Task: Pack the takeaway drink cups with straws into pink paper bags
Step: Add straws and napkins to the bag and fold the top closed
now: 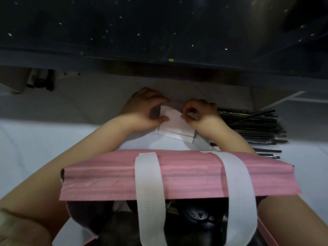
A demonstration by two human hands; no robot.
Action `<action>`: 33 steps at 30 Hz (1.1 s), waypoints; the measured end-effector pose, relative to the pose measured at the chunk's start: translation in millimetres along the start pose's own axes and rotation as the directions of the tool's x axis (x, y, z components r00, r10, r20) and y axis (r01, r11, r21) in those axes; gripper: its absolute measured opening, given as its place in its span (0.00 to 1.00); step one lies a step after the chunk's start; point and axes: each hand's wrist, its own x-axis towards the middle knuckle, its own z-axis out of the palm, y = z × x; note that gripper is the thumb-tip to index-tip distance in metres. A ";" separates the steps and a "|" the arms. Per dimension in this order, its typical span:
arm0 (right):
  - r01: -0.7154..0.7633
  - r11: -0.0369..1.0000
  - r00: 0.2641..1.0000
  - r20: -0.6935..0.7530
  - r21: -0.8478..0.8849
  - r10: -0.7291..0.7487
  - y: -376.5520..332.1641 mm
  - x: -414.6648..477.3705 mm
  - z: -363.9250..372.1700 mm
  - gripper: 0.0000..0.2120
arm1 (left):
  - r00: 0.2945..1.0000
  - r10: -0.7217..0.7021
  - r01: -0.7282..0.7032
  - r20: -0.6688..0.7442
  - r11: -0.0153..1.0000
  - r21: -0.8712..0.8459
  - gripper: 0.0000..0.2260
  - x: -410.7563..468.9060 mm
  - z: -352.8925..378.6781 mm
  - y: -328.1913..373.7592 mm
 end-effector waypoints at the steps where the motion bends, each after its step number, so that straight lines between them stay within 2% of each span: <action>1: -0.013 0.988 1.000 -0.010 0.151 0.015 -3.7 -3.3 -5.3 0.10 | 1.000 -0.012 0.012 -0.007 1.000 0.002 0.24 -1.1 -4.0 -0.3; 2: -0.029 0.966 0.999 -0.023 0.258 0.036 -7.4 -6.9 -10.6 0.12 | 1.000 -0.023 0.023 -0.012 1.000 0.000 0.25 -2.4 -8.8 -0.7; 4: -0.052 0.943 0.996 -0.048 0.329 0.071 -13.4 -14.2 -20.2 0.14 | 1.000 -0.021 0.021 -0.022 1.000 0.004 0.26 -5.1 -18.9 0.0; 9: -0.012 0.930 0.992 -0.115 0.367 0.058 -30.0 -35.8 -46.3 0.15 | 0.998 0.033 -0.029 -0.061 0.997 0.072 0.23 -21.7 -44.8 13.5; 14: 0.101 0.929 0.969 -0.245 0.356 -0.011 -53.9 -68.7 -79.0 0.14 | 0.990 -0.018 0.043 -0.143 0.984 0.175 0.21 -57.4 -81.1 24.9; 20: 0.152 0.922 0.962 -0.268 0.357 -0.055 -92.2 -97.8 -117.3 0.13 | 0.989 0.019 0.015 -0.145 0.974 0.227 0.19 -87.0 -128.2 47.9; 24: 0.202 0.939 0.921 -0.379 0.277 -0.086 -118.9 -117.7 -141.8 0.11 | 0.963 0.046 -0.001 -0.265 0.986 0.167 0.16 -102.6 -159.8 70.7; 27: 0.328 0.908 0.852 -0.496 0.260 -0.165 -139.6 -138.7 -155.1 0.12 | 0.939 0.088 -0.046 -0.333 0.990 0.132 0.15 -117.3 -185.7 91.0; 30: 0.417 0.859 0.816 -0.538 0.295 -0.211 -157.9 -165.2 -155.4 0.09 | 0.933 0.125 -0.105 -0.338 0.992 0.075 0.15 -139.0 -200.5 110.0; 33: 0.439 0.837 0.817 -0.532 0.325 -0.222 -173.0 -190.3 -146.5 0.08 | 0.938 0.172 -0.181 -0.302 0.983 -0.004 0.16 -166.9 -200.3 127.2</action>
